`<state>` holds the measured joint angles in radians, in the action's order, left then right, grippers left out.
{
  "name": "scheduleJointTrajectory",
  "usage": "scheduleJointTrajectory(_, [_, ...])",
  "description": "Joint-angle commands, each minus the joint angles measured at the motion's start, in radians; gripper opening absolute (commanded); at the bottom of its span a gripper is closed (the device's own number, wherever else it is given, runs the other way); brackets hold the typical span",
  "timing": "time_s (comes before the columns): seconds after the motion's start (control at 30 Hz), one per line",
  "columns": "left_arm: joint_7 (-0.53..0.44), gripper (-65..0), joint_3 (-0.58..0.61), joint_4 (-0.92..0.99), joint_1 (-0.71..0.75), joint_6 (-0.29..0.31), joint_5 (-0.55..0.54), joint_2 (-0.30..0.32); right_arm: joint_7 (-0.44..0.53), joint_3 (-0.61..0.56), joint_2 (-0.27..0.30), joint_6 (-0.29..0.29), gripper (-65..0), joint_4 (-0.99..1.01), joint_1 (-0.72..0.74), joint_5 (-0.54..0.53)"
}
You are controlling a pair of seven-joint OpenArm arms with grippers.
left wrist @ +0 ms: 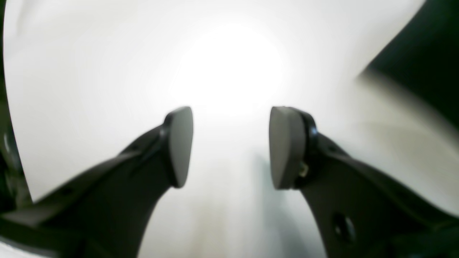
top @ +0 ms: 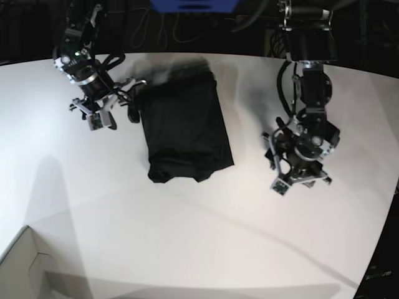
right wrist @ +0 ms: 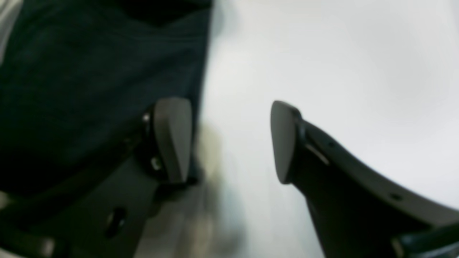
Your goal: Layout the t-shirt on the table in an organized manner, then fold the t-shirt properly
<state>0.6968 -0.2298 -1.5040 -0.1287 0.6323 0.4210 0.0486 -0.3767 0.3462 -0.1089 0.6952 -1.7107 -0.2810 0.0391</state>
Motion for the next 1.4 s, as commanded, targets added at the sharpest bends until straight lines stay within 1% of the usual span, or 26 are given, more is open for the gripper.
scheduleJointTrajectory(0.0, [-0.029,-32.5,-0.026,-0.019,-0.03,-0.009,-0.009,0.001,0.023,0.001,-0.004,0.003,-29.6,-0.004,0.002,-0.015])
scheduleJointTrajectory(0.13, [-0.027,-32.5,-0.138,-0.019,-0.015,-0.009,-0.009,0.009,0.025,0.001,-0.025,0.003,-29.8,0.027,-0.002,-0.015])
scheduleJointTrajectory(0.2, [-0.027,-32.5,-0.173,-0.019,-0.009,-0.009,-0.009,0.01,0.023,-0.011,-0.031,0.003,-30.2,0.036,-0.008,-0.015])
scheduleJointTrajectory(0.37, [-0.027,-32.5,-0.224,-0.019,0.013,-0.009,-0.009,0.044,0.028,-0.109,-0.028,0.003,-40.0,0.03,-0.042,-0.015])
scheduleJointTrajectory(0.43, [-0.027,-32.5,-0.227,-0.019,0.021,-0.009,-0.009,0.049,0.028,-0.121,-0.03,0.003,-42.1,0.031,-0.044,-0.015])
scheduleJointTrajectory(0.57, [-0.027,-32.5,-0.267,-0.054,0.056,-0.009,-0.007,0.047,0.026,-0.118,-0.031,0.003,-40.9,0.031,-0.045,-0.015])
scheduleJointTrajectory(0.67, [-0.027,-32.6,-0.274,-0.096,0.096,-0.007,-0.009,0.044,0.028,-0.115,-0.027,0.003,-38.2,0.03,-0.044,-0.015])
scheduleJointTrajectory(0.73, [-0.027,-32.9,-0.274,-0.135,0.139,-0.007,-0.009,0.041,0.028,-0.101,-0.025,0.003,-37.6,0.018,-0.044,-0.014])
scheduleJointTrajectory(0.8, [-0.027,-37.7,-0.268,-0.174,0.182,-0.007,-0.011,0.033,0.025,-0.057,-0.03,0.003,-38.1,-0.007,-0.057,-0.014])
scheduleJointTrajectory(0.87, [-0.027,-48.4,-0.273,-0.212,0.223,-0.007,-0.011,-0.005,0.025,-0.029,-0.033,0.003,-40.6,-0.036,-0.068,-0.017])
scheduleJointTrajectory(0.93, [-0.025,-61.8,-0.274,-0.247,0.26,-0.007,-0.011,-0.037,0.02,-0.019,-0.033,0.003,-45.8,-0.071,-0.082,-0.017])
scheduleJointTrajectory(0.97, [-0.025,-65.0,-0.274,-0.266,0.284,-0.007,-0.011,-0.051,0.02,-0.006,-0.033,0.003,-49.8,-0.087,-0.102,-0.017])
scheduleJointTrajectory(1.07, [-0.025,-63.1,-0.274,-0.335,0.36,-0.007,-0.011,-0.099,0.02,0.027,-0.033,0.003,-62.5,-0.125,-0.149,-0.017])
scheduleJointTrajectory(1.1, [-0.025,-64.2,-0.274,-0.358,0.381,-0.007,-0.011,-0.111,0.02,0.038,-0.033,0.003,-65.0,-0.134,-0.168,-0.017])
scheduleJointTrajectory(1.2, [-0.025,-65.0,-0.268,-0.432,0.453,-0.007,-0.011,-0.154,0.02,0.061,-0.035,0.003,-65.0,-0.16,-0.225,-0.017])
scheduleJointTrajectory(1.3, [-0.025,-64.9,-0.267,-0.475,0.525,-0.007,-0.011,-0.177,0.022,0.106,-0.036,0.003,-65.0,-0.163,-0.269,-0.018])
scheduleJointTrajectory(1.37, [-0.025,-64.9,-0.267,-0.478,0.561,-0.007,-0.011,-0.178,0.025,0.138,-0.048,0.003,-65.0,-0.165,-0.298,-0.018])
